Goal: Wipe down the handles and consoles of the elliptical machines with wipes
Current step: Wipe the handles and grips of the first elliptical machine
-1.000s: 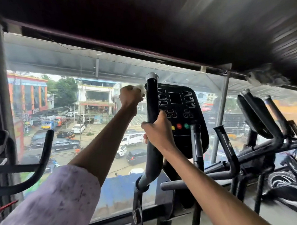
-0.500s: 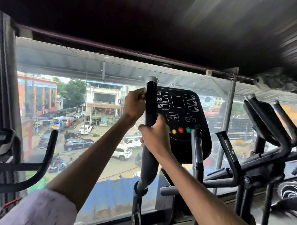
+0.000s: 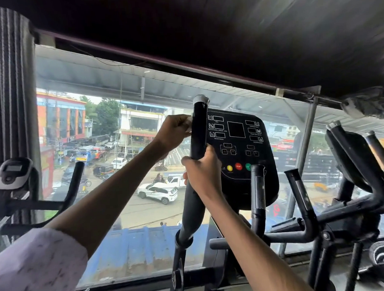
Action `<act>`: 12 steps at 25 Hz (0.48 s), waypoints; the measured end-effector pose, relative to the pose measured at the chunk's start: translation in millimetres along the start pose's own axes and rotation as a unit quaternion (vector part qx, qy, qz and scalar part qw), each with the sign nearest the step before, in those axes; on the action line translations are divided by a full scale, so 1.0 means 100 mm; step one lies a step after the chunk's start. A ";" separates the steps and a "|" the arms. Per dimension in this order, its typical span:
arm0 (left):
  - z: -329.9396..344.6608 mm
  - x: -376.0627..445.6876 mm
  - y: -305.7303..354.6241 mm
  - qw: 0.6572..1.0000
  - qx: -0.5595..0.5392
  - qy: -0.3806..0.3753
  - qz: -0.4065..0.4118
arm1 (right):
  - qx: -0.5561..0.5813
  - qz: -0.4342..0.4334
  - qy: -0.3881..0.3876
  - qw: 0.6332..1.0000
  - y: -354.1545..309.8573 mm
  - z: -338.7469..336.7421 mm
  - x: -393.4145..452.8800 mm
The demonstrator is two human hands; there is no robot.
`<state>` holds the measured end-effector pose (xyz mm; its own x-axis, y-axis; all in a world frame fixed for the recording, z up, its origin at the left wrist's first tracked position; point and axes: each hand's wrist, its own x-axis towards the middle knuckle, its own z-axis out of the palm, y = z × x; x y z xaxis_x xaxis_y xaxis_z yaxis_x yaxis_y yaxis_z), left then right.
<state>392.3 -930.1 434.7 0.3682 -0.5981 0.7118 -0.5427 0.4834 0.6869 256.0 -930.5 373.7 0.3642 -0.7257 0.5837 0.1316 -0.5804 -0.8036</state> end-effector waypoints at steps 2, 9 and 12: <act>0.05 0.17 0.06 0.999 0.009 0.047 -0.009 | 0.005 0.008 0.000 1.000 -0.01 0.00 -0.01; -0.01 -0.11 -0.03 0.992 0.115 0.037 0.046 | 0.017 0.026 -0.023 0.999 0.01 -0.03 -0.04; -0.03 -0.21 -0.08 0.994 0.109 0.002 0.030 | 0.071 0.029 -0.025 0.997 0.07 -0.05 -0.19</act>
<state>391.4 -919.5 415.2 0.3333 -0.5687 0.7520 -0.7138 0.3688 0.5953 245.7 -922.3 357.5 0.4194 -0.7355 0.5321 0.2367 -0.4773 -0.8463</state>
